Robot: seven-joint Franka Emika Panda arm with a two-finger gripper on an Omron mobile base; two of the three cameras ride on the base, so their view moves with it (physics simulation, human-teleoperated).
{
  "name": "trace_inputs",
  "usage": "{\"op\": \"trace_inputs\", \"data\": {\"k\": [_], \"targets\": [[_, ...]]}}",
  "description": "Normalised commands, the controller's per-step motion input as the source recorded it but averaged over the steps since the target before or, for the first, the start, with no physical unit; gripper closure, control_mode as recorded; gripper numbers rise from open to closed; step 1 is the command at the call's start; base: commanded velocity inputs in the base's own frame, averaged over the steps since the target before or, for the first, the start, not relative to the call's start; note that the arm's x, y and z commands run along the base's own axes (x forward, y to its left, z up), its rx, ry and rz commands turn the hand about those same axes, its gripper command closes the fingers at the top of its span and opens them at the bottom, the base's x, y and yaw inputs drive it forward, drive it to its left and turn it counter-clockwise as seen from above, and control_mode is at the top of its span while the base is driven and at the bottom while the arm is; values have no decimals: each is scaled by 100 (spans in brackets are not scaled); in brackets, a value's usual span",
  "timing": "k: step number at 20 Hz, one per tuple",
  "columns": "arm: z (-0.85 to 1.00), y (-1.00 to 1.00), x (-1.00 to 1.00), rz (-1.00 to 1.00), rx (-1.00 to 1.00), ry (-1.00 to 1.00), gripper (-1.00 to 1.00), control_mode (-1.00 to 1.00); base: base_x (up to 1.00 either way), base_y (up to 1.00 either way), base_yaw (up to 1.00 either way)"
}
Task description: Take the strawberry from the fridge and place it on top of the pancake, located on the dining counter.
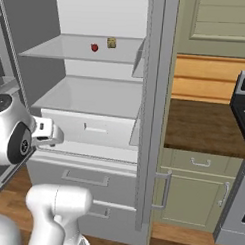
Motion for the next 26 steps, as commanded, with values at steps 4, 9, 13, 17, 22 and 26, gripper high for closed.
{"op": "trace_inputs", "data": {"k": [4,9,13,17,22,26], "targets": [[-22,-3,2,0,2,1,-100,-100,0,0,0],[0,0,0,0,0,0,-100,100,62,0,-10],[0,0,0,0,0,0,-100,100,54,5,-13],[0,0,0,0,0,0,-100,100,1,53,-6],[0,0,0,0,0,0,-100,100,57,21,-1],[0,0,0,0,0,0,-100,100,75,-1,0]]}}
